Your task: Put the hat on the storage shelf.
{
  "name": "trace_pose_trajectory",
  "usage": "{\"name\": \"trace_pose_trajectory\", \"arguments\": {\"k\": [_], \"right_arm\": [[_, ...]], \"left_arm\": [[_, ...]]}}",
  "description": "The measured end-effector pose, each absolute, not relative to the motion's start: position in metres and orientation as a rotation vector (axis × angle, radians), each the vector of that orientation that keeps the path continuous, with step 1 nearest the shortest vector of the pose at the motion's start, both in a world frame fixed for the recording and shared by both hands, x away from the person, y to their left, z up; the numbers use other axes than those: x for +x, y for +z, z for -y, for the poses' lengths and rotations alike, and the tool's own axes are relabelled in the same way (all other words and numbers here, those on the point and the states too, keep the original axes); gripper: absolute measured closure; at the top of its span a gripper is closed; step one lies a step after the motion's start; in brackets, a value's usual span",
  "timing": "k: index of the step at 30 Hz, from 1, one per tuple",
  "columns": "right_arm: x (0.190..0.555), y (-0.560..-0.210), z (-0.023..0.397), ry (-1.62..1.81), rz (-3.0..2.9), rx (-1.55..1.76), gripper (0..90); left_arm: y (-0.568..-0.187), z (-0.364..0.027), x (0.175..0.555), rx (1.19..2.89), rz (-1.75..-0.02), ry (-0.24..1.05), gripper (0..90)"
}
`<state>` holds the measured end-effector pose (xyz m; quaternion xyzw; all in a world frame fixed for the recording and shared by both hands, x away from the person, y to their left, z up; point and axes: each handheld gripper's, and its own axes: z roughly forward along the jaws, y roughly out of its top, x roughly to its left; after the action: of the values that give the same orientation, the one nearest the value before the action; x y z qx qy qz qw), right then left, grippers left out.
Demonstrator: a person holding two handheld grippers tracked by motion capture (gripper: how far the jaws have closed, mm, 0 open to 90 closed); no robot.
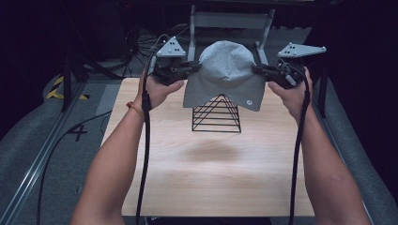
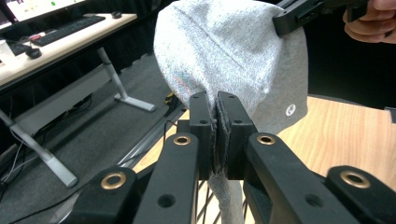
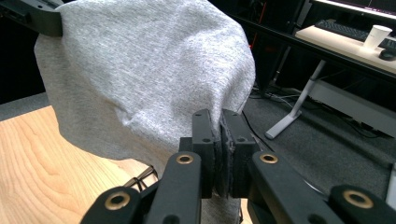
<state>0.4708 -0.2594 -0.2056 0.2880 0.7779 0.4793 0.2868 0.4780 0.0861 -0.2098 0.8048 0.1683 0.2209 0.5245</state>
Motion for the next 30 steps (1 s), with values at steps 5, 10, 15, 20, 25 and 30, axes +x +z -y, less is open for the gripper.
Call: {"name": "trace_pose_trajectory", "arguments": {"k": [5,10,15,20,25,30], "right_arm": [[0.465,-0.203,0.257,1.271,-2.082,0.757,85.2],[0.465,-0.213,0.255,1.255,-2.102,0.753,85.2],[0.467,-0.223,0.256,1.248,-2.116,0.765,85.2],[0.467,-0.232,0.260,1.250,-2.125,0.765,85.2],[0.472,-0.248,0.258,1.236,-2.150,0.765,85.1],[0.482,-0.266,0.255,1.224,-2.181,0.789,85.0]], "left_arm": [[-0.209,-0.086,0.470,1.937,-0.380,0.544,85.7],[-0.223,-0.086,0.471,1.957,-0.393,0.522,85.7],[-0.235,-0.086,0.476,1.953,-0.403,0.505,85.7],[-0.252,-0.082,0.484,2.001,-0.425,0.508,85.6],[-0.272,-0.080,0.492,2.004,-0.462,0.483,85.6],[-0.290,-0.083,0.503,1.988,-0.517,0.460,85.6]]}}
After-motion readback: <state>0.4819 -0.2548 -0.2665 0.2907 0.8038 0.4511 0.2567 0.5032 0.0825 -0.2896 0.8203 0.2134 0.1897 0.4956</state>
